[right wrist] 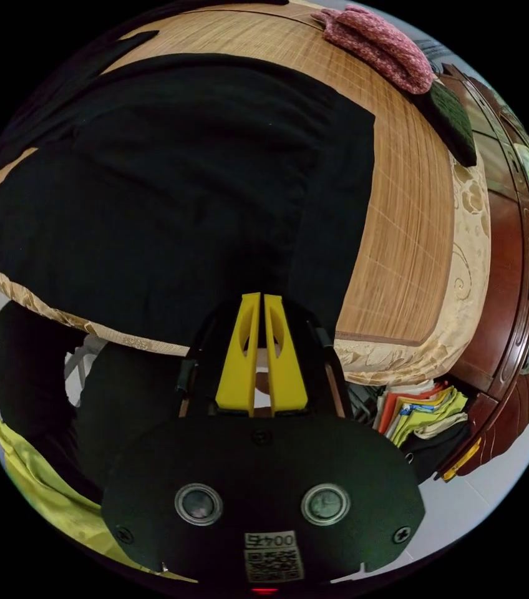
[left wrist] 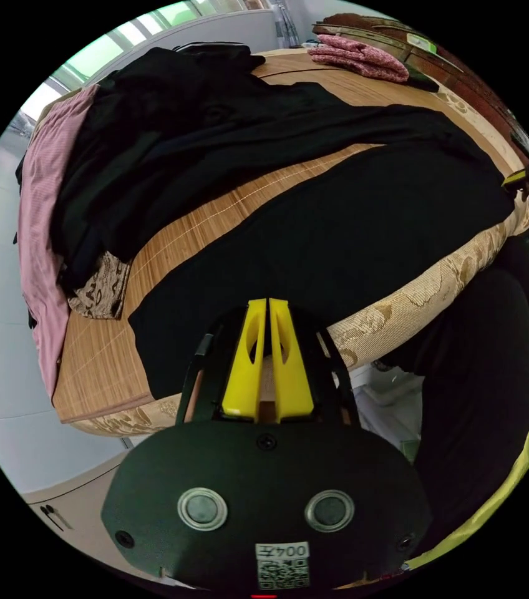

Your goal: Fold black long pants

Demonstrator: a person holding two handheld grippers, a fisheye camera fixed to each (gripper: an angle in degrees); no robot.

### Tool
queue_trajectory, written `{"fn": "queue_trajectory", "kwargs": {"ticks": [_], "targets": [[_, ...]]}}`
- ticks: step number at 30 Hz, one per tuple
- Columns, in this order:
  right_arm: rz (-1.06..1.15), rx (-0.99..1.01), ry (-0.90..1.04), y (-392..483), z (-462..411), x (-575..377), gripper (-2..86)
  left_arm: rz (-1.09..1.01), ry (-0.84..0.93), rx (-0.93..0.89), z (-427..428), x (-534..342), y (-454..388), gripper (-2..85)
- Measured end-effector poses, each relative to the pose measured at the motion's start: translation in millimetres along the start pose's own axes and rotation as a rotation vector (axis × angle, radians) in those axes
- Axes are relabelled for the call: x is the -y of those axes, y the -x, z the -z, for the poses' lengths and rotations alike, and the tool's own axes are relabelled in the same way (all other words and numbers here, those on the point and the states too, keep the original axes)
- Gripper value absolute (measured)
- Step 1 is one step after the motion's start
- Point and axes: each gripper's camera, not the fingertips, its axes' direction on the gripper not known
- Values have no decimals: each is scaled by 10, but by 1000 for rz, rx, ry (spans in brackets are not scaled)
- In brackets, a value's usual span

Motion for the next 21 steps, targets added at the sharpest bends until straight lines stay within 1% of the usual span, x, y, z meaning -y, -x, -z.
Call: {"fn": "queue_trajectory", "kwargs": {"ticks": [4, 8, 9, 11, 14, 16, 18, 21], "targets": [[29, 4, -59, -10, 122, 169, 2, -29, 31, 30, 88, 177, -39, 15], [98, 38, -78, -105, 342, 355, 27, -53, 5, 23, 199, 225, 23, 22], [105, 42, -109, -120, 410, 381, 31, -89, -6, -1, 270, 252, 72, 28], [133, 77, -323, -187, 766, 495, 46, -131, -68, -26, 449, 286, 188, 40], [162, 91, -455, -244, 1155, 818, 64, -142, -175, 42, 752, 417, 532, 72], [180, 68, -474, -256, 1330, 1081, 69, -107, -224, 51, 906, 591, 899, 87], [207, 30, -450, -247, 1430, 1376, 75, -89, -244, 57, 971, 737, 1134, 91], [269, -85, -371, -181, 1434, 1873, 80, -107, -252, 97, 981, 977, 1374, 95]]}}
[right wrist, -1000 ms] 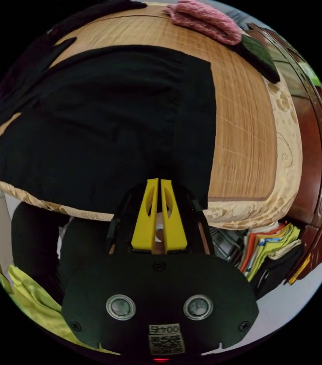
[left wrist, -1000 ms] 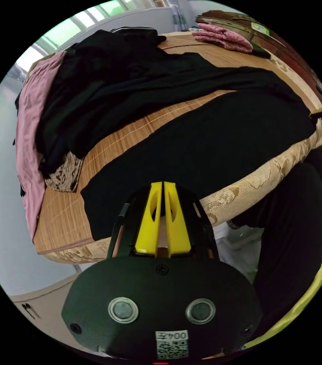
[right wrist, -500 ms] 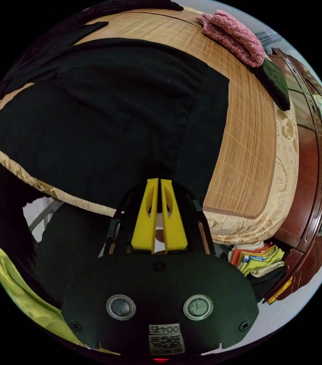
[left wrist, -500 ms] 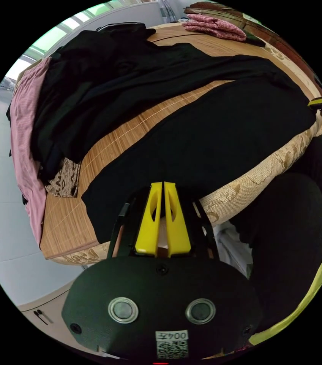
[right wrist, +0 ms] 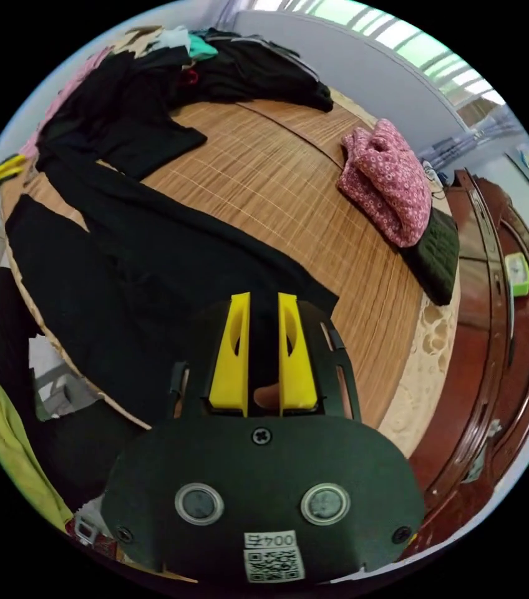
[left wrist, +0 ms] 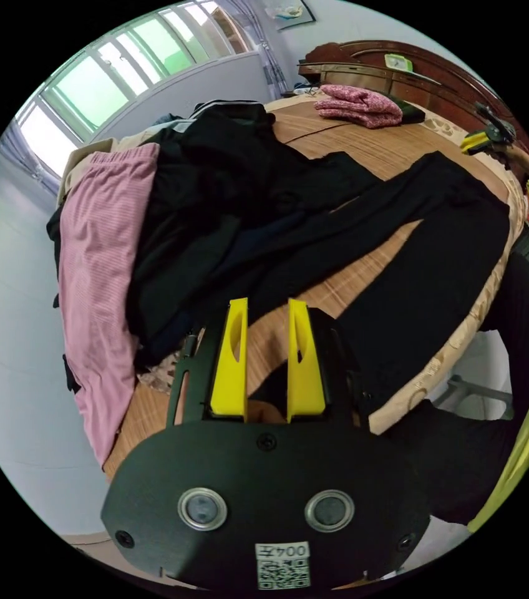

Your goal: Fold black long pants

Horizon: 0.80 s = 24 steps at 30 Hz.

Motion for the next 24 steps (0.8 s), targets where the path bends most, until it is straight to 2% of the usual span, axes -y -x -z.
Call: {"fn": "queue_trajectory", "kwargs": {"ticks": [5, 11, 19, 24], "targets": [[33, -19, 133, -228, -392, 624, 83, -31, 20, 38, -190, 258, 225, 97], [75, 17, 245, -502, -739, 942, 98, -107, 44, 86, -351, 446, 286, 100], [102, 100, 283, -689, -965, 1083, 99, -253, 122, 119, -691, 622, 137, 99], [136, 153, 310, -767, -1012, 1113, 96, -216, 143, 110, -894, 556, 220, 84]]}}
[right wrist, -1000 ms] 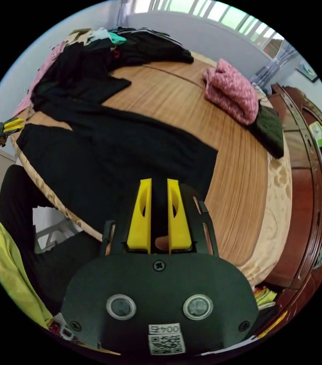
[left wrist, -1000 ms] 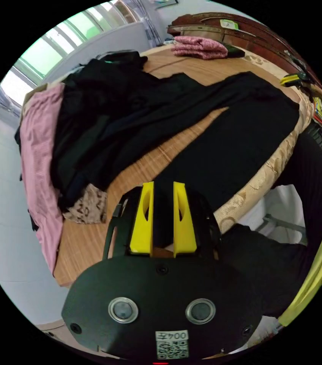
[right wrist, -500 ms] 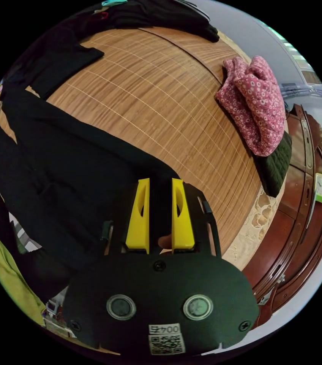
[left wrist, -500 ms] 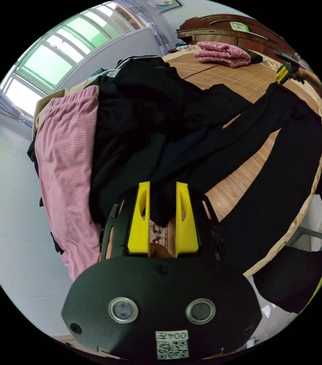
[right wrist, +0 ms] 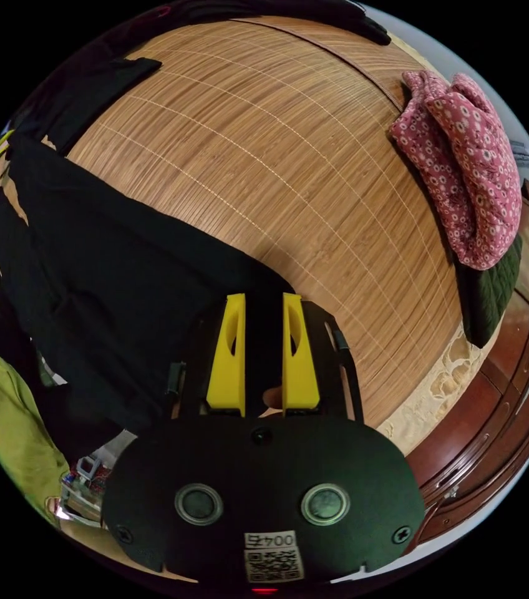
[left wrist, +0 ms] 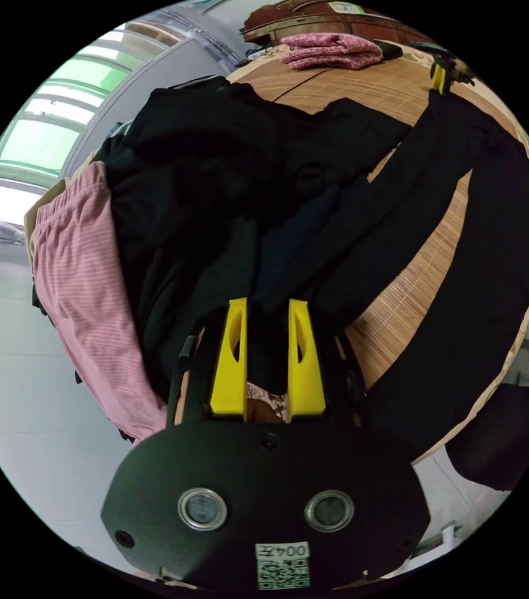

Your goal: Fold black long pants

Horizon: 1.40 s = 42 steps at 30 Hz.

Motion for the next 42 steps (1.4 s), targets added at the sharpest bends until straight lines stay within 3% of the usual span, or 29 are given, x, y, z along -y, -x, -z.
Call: {"fn": "queue_trajectory", "kwargs": {"ticks": [7, 13, 23, 36, 42], "targets": [[61, 92, 25, -43, -41, -72, 67, 70, -12, -62, -233, -302, 27, 29], [85, 45, -9, 111, -4, -322, 4, 157, -33, -115, -348, -703, 50, 14], [-8, 29, -248, 459, 481, -1370, -5, 350, -159, -219, -271, -1590, 3, 11], [-274, -119, -592, 1781, 666, -3323, -5, 428, -426, -317, -102, -3759, -1212, 10], [-321, -57, -515, 2582, -47, -3806, 4, 333, -315, -343, -747, -4602, -2320, 12]]}}
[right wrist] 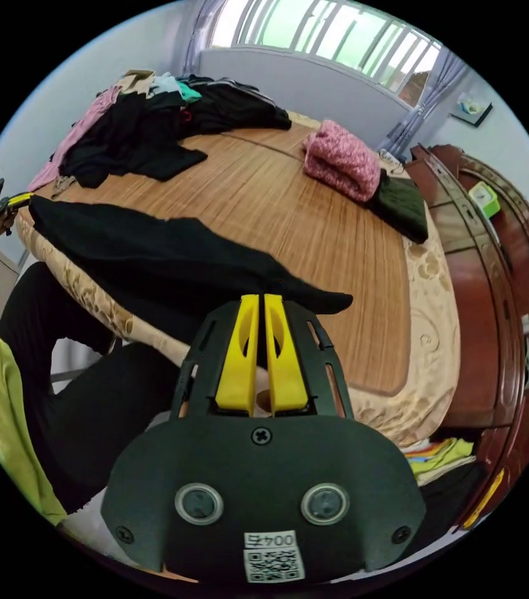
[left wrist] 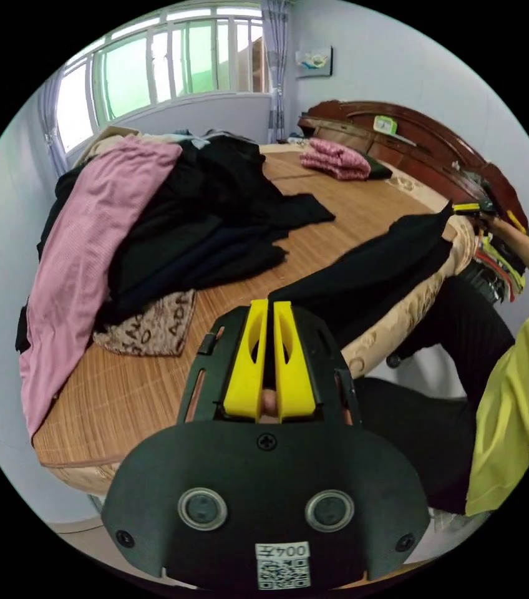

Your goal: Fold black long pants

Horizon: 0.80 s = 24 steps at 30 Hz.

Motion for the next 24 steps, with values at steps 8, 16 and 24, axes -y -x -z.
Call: {"fn": "queue_trajectory", "kwargs": {"ticks": [8, 16, 24], "targets": [[-273, 70, 173, 467, -511, -695, 87, 72, 67, -12, -570, -1186, -454, 31], [-532, 244, -132, 997, -186, -995, 104, 150, 36, -94, -651, -2386, -734, 106], [-248, 551, -223, 2782, -364, 0, 96, 430, -63, -97, -778, -3696, -753, 101]]}}
